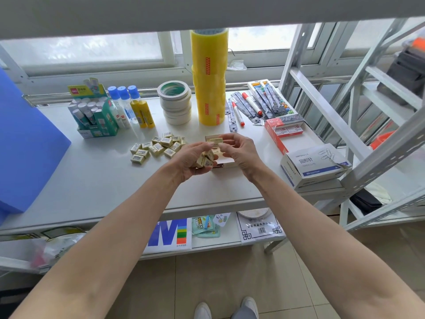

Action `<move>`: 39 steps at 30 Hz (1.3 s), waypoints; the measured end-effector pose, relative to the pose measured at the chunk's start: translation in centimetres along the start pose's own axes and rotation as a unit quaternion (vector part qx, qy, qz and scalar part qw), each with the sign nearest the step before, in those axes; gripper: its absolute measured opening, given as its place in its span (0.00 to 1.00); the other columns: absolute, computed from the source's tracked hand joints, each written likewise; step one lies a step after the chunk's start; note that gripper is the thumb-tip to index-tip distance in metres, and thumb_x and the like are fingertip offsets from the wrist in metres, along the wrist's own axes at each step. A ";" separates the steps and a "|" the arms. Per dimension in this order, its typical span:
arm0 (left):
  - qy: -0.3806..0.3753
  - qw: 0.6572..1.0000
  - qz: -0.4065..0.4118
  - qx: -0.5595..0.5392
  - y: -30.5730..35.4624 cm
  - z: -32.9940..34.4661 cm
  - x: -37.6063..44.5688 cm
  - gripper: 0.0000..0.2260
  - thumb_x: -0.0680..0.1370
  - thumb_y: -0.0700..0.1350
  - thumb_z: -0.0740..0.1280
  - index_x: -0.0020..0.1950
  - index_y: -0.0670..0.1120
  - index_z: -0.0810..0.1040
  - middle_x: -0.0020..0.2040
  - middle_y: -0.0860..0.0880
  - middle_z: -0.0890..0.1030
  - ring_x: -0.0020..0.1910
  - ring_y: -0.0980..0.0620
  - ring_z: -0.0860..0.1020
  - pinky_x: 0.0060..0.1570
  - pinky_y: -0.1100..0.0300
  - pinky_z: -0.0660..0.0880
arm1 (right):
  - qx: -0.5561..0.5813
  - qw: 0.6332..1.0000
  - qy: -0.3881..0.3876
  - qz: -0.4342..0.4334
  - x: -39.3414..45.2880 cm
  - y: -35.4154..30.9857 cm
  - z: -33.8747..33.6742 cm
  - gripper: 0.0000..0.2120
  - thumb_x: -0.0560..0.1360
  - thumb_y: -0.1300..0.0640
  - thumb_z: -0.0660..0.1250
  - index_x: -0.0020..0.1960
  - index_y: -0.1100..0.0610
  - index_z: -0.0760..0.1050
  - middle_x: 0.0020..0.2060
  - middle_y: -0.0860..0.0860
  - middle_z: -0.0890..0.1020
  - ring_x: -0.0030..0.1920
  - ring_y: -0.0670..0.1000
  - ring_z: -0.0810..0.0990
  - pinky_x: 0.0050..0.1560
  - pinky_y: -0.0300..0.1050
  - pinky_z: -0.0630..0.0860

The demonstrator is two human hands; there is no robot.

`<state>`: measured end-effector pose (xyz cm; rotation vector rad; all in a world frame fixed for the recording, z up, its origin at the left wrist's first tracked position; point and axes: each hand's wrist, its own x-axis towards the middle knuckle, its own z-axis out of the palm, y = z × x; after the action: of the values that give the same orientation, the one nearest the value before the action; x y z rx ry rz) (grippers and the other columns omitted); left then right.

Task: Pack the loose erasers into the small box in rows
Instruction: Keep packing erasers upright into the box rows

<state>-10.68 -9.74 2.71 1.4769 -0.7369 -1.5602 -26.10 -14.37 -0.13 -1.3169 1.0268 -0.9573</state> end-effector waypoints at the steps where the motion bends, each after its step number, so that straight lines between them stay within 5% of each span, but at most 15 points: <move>1: 0.004 1.000 0.000 0.004 0.1 0.1 0.0 0.09 0.78 0.48 0.69 0.55 0.47 0.80 0.41 0.44 0.84 0.35 0.50 0.83 0.31 0.61 0.79 | 0.010 1.000 0.001 0.001 0.1 0.1 -0.1 0.09 0.75 0.65 0.69 0.55 0.60 0.78 0.45 0.56 0.83 0.45 0.51 0.80 0.50 0.45 0.78; 8: 0.010 0.999 0.005 0.046 0.3 0.4 0.5 0.08 0.78 0.49 0.68 0.54 0.48 0.81 0.42 0.45 0.83 0.34 0.50 0.83 0.30 0.62 0.79 | 0.010 1.000 -0.024 -0.017 0.0 -0.1 -0.7 0.12 0.75 0.65 0.69 0.56 0.54 0.79 0.39 0.50 0.82 0.43 0.51 0.81 0.56 0.50 0.79; 15: 0.065 0.993 0.031 0.097 0.4 0.7 1.5 0.09 0.76 0.49 0.71 0.52 0.45 0.80 0.38 0.45 0.80 0.30 0.51 0.79 0.25 0.62 0.76 | -0.280 0.954 0.018 -0.105 0.8 -0.6 -1.7 0.11 0.70 0.58 0.75 0.52 0.55 0.78 0.49 0.54 0.78 0.40 0.48 0.80 0.44 0.43 0.79; 19: 0.154 0.967 0.084 0.184 -0.2 -0.3 2.5 0.12 0.73 0.50 0.75 0.49 0.45 0.79 0.38 0.45 0.80 0.32 0.49 0.78 0.29 0.58 0.78 | -0.374 0.921 0.060 -0.095 1.7 -0.3 -3.4 0.11 0.70 0.56 0.75 0.51 0.57 0.80 0.48 0.53 0.75 0.41 0.49 0.76 0.49 0.43 0.75; 25: 0.184 0.924 0.081 0.324 -1.2 -0.2 3.3 0.07 0.70 0.47 0.75 0.44 0.48 0.80 0.41 0.43 0.83 0.28 0.48 0.79 0.31 0.54 0.82 | -0.474 0.877 -0.004 -0.075 2.1 -0.1 -4.3 0.09 0.71 0.58 0.73 0.51 0.56 0.80 0.47 0.51 0.75 0.45 0.50 0.77 0.51 0.43 0.74; 31: 0.200 0.849 0.096 0.480 -1.3 0.6 3.3 0.13 0.71 0.50 0.72 0.55 0.51 0.79 0.50 0.49 0.81 0.27 0.51 0.81 0.30 0.62 0.77 | -0.533 0.843 -0.032 -0.072 2.5 0.0 -4.0 0.11 0.73 0.59 0.71 0.55 0.58 0.79 0.53 0.54 0.75 0.52 0.55 0.79 0.48 0.40 0.68; 34: 0.202 0.840 0.097 0.494 -1.4 0.6 3.5 0.15 0.71 0.50 0.72 0.57 0.51 0.79 0.52 0.48 0.81 0.29 0.50 0.82 0.39 0.57 0.81 | -0.545 0.834 -0.030 -0.080 2.6 0.1 -4.1 0.11 0.74 0.60 0.70 0.56 0.58 0.79 0.53 0.54 0.74 0.51 0.55 0.77 0.48 0.40 0.67; 39: 0.204 0.840 0.100 0.492 -1.4 0.5 3.5 0.15 0.72 0.50 0.72 0.57 0.52 0.79 0.52 0.49 0.82 0.28 0.51 0.81 0.38 0.59 0.81 | -0.557 0.826 -0.025 -0.088 2.6 0.4 -3.8 0.14 0.74 0.61 0.70 0.59 0.59 0.79 0.54 0.55 0.74 0.52 0.57 0.78 0.49 0.42 0.67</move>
<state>-11.23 -12.20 -0.17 2.2550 -1.4836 -0.6085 -29.04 -17.90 -0.63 -2.4066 1.5213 -0.3742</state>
